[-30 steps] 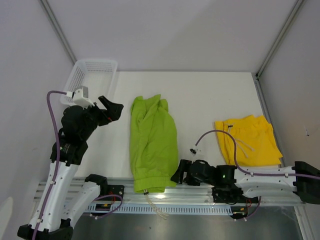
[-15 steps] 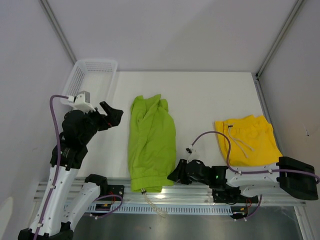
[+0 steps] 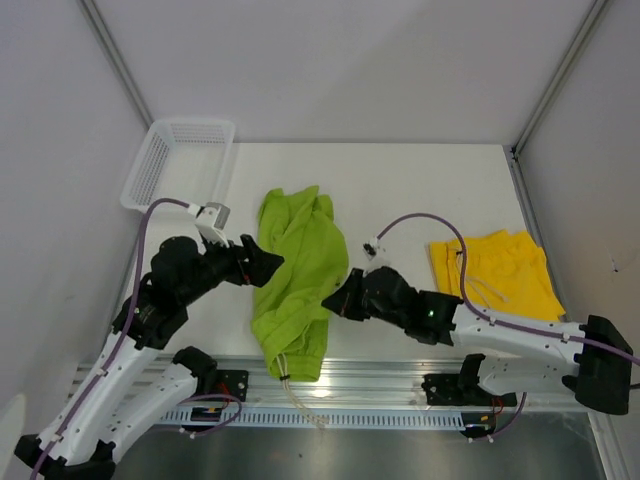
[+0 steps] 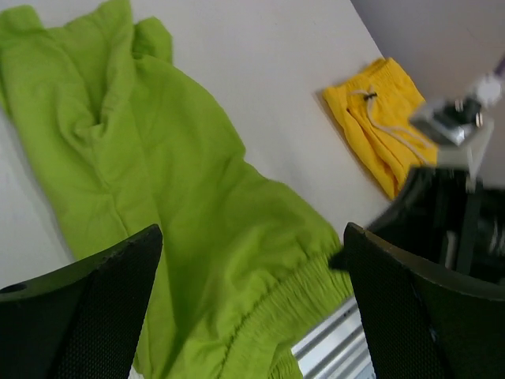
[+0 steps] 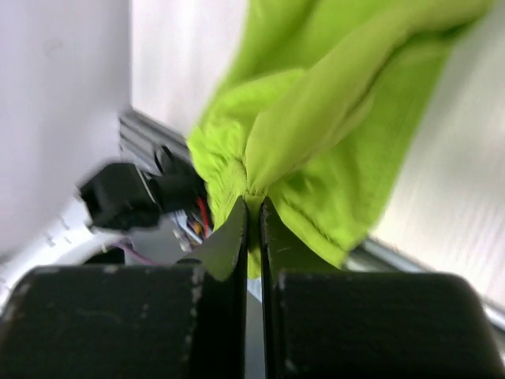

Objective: Fold and stack the shorts
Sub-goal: Flatten the shorts out

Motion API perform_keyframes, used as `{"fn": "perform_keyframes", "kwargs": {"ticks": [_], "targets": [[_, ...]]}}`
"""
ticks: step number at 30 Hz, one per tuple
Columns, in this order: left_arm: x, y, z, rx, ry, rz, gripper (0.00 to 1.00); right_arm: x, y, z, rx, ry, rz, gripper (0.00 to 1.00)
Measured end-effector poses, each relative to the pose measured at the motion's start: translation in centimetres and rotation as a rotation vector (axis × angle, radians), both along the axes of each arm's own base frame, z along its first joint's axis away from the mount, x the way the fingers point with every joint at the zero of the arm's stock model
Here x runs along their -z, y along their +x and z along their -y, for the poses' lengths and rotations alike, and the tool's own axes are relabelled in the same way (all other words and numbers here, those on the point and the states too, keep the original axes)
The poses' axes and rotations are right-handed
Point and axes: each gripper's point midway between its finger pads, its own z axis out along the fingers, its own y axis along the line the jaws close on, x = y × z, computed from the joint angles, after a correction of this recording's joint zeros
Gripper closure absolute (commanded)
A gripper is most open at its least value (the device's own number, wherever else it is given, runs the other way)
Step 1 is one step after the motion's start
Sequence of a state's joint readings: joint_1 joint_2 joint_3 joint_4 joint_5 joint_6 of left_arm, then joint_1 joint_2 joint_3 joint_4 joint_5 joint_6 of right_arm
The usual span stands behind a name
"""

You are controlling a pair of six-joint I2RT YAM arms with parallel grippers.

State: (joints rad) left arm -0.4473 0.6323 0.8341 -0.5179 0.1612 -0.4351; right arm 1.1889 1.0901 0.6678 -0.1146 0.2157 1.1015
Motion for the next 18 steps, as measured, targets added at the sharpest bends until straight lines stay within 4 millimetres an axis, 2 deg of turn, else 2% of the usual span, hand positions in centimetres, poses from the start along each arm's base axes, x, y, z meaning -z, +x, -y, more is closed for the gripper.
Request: {"fn": "perform_keyframes", "kwargs": {"ticks": [2,4,8,10,14,18], "targets": [[0.3,-1.1,1.2,0.061,-0.001,0.019,0.02,-2.1,2.5,-0.3,0.025,0.011,0.017,1.0],[0.4,-2.1,2.0,0.104,-0.002,0.046,0.02,-3.3,5.2,-0.5,0.047,0.007,0.021,1.0],[0.6,-3.2,2.4,0.134,-0.001,0.079,0.03,-3.4,8.9,-1.3,0.047,-0.028,-0.014,1.0],[0.4,-3.2,2.8,0.139,0.001,0.091,0.04,-3.2,9.4,-2.1,0.022,-0.049,-0.037,1.0],[1.3,-3.3,4.2,0.153,0.044,0.08,0.04,-4.0,9.9,-4.6,-0.047,-0.05,-0.069,1.0],[3.1,-3.4,5.8,0.157,0.139,0.065,0.09,-5.2,10.1,-6.1,-0.093,-0.048,-0.086,1.0]]}}
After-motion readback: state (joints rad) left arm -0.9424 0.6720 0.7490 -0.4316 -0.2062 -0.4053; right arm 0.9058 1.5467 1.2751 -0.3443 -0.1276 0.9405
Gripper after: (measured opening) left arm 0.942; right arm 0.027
